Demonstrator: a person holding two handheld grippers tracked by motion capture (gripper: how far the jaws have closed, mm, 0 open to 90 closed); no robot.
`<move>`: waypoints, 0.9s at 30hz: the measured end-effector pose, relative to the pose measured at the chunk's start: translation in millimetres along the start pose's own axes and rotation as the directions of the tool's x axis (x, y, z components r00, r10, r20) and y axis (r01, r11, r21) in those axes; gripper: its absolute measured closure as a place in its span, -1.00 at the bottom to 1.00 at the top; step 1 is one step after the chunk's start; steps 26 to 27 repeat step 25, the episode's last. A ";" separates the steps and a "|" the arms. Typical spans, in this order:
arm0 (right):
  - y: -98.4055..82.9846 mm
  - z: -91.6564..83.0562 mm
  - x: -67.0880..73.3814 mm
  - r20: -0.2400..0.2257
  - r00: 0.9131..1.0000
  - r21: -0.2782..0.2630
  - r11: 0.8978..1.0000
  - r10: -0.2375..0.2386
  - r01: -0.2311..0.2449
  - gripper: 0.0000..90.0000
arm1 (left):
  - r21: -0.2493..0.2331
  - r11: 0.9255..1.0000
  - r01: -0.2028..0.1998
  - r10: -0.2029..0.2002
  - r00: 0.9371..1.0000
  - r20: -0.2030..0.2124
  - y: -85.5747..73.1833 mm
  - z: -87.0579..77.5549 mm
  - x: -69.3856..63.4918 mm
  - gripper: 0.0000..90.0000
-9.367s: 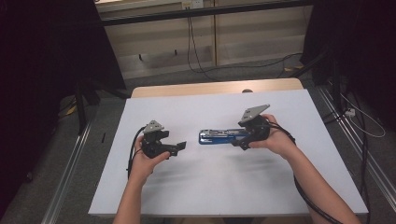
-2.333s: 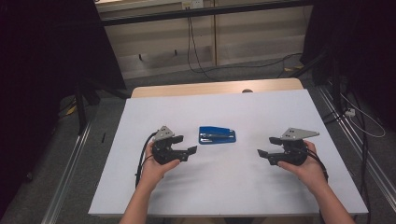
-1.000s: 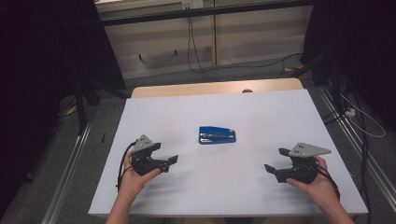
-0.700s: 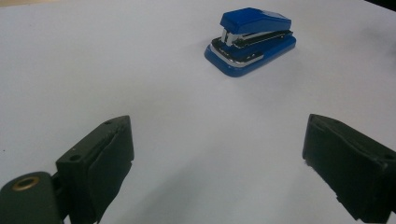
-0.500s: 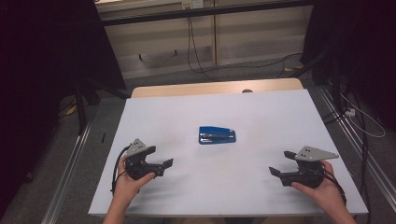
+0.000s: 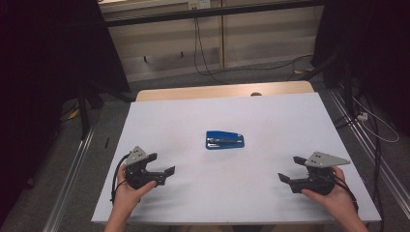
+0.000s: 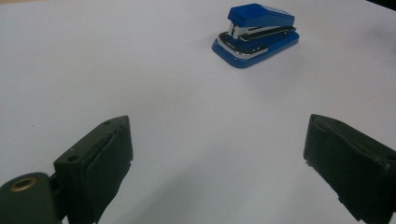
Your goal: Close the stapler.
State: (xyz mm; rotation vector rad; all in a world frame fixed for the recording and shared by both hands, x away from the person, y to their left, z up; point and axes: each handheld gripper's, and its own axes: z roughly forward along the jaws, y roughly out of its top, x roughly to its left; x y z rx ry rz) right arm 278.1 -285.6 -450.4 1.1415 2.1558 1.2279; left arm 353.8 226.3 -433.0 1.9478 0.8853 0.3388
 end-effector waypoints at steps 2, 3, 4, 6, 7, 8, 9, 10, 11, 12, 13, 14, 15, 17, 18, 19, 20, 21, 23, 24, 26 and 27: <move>-0.2 0.2 -0.1 0.000 1.000 0.001 1.000 -0.003 0.003 -0.63 | 0.002 1.000 -0.001 0.001 1.000 0.000 -0.3 0.2 -0.1 -0.82; -0.2 0.3 -0.1 -0.002 1.000 0.000 1.000 -0.003 0.003 -0.63 | 0.002 1.000 -0.003 0.003 1.000 0.000 -0.4 0.6 -0.2 -0.82; -0.2 0.4 -0.2 -0.003 1.000 -0.001 1.000 -0.004 0.004 -0.63 | 0.004 1.000 -0.006 0.006 1.000 -0.002 -0.4 0.6 -0.5 -0.82; -0.2 0.5 -0.1 -0.003 1.000 -0.003 1.000 -0.009 0.009 -0.63 | 0.005 1.000 -0.010 0.010 1.000 -0.002 -0.3 0.5 -0.9 -0.81; -0.1 0.6 0.1 -0.005 1.000 -0.004 1.000 -0.010 0.010 -0.63 | 0.004 1.000 -0.007 0.007 1.000 -0.003 -0.4 0.2 -1.3 -0.81; 0.1 0.6 0.4 -0.005 1.000 -0.004 1.000 -0.010 0.010 -0.63 | 0.003 1.000 -0.005 0.005 1.000 -0.003 -0.6 -0.2 -1.3 -0.81; 0.2 0.7 0.5 -0.005 1.000 -0.005 1.000 -0.011 0.011 -0.63 | 0.002 1.000 -0.008 0.008 1.000 0.001 -1.6 -0.7 -1.4 -0.81; 0.3 0.7 0.6 -0.006 1.000 -0.006 1.000 -0.013 0.013 -0.63 | 0.006 1.000 -0.008 0.008 1.000 0.002 -2.8 -1.3 -1.7 -0.81; 0.4 0.6 0.8 -0.005 1.000 -0.006 1.000 -0.014 0.014 -0.63 | 0.010 1.000 -0.014 0.014 1.000 0.000 -3.7 -2.0 -1.3 -0.81; 0.5 0.6 0.9 -0.005 1.000 -0.006 1.000 -0.014 0.014 -0.63 | 0.009 1.000 -0.009 0.009 1.000 -0.001 -4.8 -2.8 -1.1 -0.81; 0.4 0.7 0.8 -0.007 1.000 -0.006 1.000 -0.016 0.016 -0.63 | 0.009 1.000 -0.003 0.003 1.000 -0.003 -5.4 -3.3 -1.1 -0.81; 0.4 0.9 0.8 -0.008 1.000 -0.007 1.000 -0.016 0.016 -0.63 | 0.003 1.000 -0.002 0.002 1.000 -0.004 -5.6 -3.9 -0.5 -0.81; 0.4 1.1 1.0 -0.008 1.000 -0.004 1.000 -0.016 0.016 -0.63 | 0.002 1.000 0.001 -0.001 1.000 -0.008 -5.4 -4.5 0.1 -0.81; 0.5 1.4 1.4 -0.011 1.000 -0.004 1.000 -0.022 0.022 -0.63 | -0.001 1.000 0.004 -0.004 1.000 -0.008 -5.4 -4.2 1.0 -0.81; 0.6 1.4 1.9 -0.007 1.000 -0.001 1.000 -0.027 0.027 -0.63 | 0.001 1.000 0.007 -0.007 1.000 -0.006 -5.6 -3.8 1.2 -0.81; 0.5 1.6 2.0 -0.006 1.000 0.001 1.000 -0.029 0.029 -0.63 | 0.006 1.000 0.004 -0.004 1.000 -0.004 -5.9 -3.5 1.7 -0.81; 0.4 1.7 2.0 -0.007 1.000 0.000 1.000 -0.029 0.029 -0.63 | 0.007 1.000 0.004 -0.004 1.000 -0.005 -6.0 -3.4 1.8 -0.81; 0.4 1.8 1.9 -0.007 1.000 0.000 1.000 -0.029 0.029 -0.63 | 0.005 1.000 0.007 -0.007 1.000 -0.004 -6.0 -3.3 1.8 -0.81; 0.2 2.1 1.6 -0.008 1.000 0.000 1.000 -0.030 0.030 -0.63 | -0.002 1.000 0.011 -0.011 1.000 -0.003 -5.6 -3.4 1.8 -0.81; 0.1 2.1 1.6 -0.007 1.000 0.001 1.000 -0.030 0.030 -0.63 | -0.003 1.000 0.013 -0.013 1.000 -0.003 -5.5 -3.3 1.9 -0.81; -0.2 2.0 1.7 -0.007 1.000 0.001 1.000 -0.031 0.031 -0.63 | 0.000 1.000 0.014 -0.014 1.000 -0.003 -5.4 -3.1 2.1 -0.81; -0.2 2.0 1.7 -0.007 1.000 0.001 1.000 -0.031 0.031 -0.63 | 0.000 1.000 0.014 -0.014 1.000 -0.003 -5.4 -3.1 2.1 -0.81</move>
